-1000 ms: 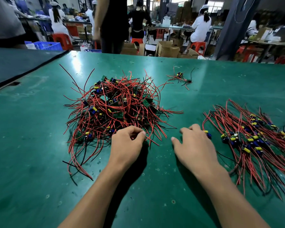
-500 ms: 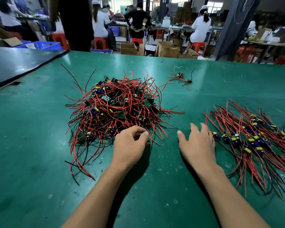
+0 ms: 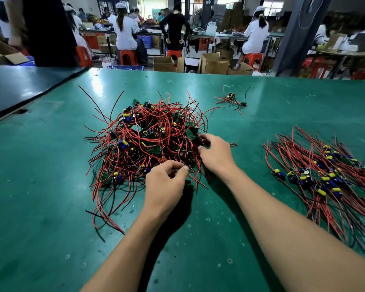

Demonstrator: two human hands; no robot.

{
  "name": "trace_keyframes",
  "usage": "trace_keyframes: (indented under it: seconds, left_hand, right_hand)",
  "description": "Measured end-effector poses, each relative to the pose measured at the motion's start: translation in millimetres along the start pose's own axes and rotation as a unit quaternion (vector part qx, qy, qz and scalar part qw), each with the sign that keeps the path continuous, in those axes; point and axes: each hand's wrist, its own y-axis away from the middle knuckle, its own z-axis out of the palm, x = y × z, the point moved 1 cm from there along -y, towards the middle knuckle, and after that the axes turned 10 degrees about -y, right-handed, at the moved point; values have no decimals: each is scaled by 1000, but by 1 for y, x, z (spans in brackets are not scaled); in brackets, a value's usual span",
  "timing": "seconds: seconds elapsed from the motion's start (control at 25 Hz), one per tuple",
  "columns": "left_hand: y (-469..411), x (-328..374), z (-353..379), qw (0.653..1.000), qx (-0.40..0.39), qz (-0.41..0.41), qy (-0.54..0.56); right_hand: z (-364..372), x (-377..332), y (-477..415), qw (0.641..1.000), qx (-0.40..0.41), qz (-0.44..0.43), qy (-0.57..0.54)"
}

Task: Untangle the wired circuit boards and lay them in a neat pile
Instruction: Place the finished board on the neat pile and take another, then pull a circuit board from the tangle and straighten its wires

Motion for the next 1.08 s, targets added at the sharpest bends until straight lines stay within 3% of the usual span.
trace_keyframes:
  seconds: [0.16, 0.28, 0.4, 0.52, 0.72, 0.8, 0.92, 1.0, 1.08]
  left_hand:
    - [-3, 0, 1, 1000, -2, 1, -12]
    - [-1, 0, -1, 1000, -3, 1, -12]
    - [0, 2, -2, 1000, -11, 0, -9]
    - [3, 6, -4, 1000, -14, 19, 10]
    - [17, 12, 0, 995, -47, 67, 53]
    - [16, 9, 0, 996, -47, 56, 50]
    - [11, 4, -3, 995, -35, 21, 92]
    - [13, 7, -2, 988, -48, -15, 143]
    - [14, 13, -1, 972, -66, -61, 219]
  right_hand:
    - [5, 4, -9, 999, -30, 17, 16]
    - [-8, 4, -2, 1000, 1, -10, 6]
    - [-32, 4, 13, 989, 77, -9, -124]
    - [-53, 3, 42, 954, 111, -33, -276]
    - [-30, 13, 103, 988, -29, -122, -86]
    - [-22, 16, 108, 987, -49, -140, -67]
    - [-25, 16, 109, 981, -56, -138, -122]
    - [-31, 19, 107, 973, -72, -89, -201]
    - [-40, 21, 103, 937, -120, -7, -329]
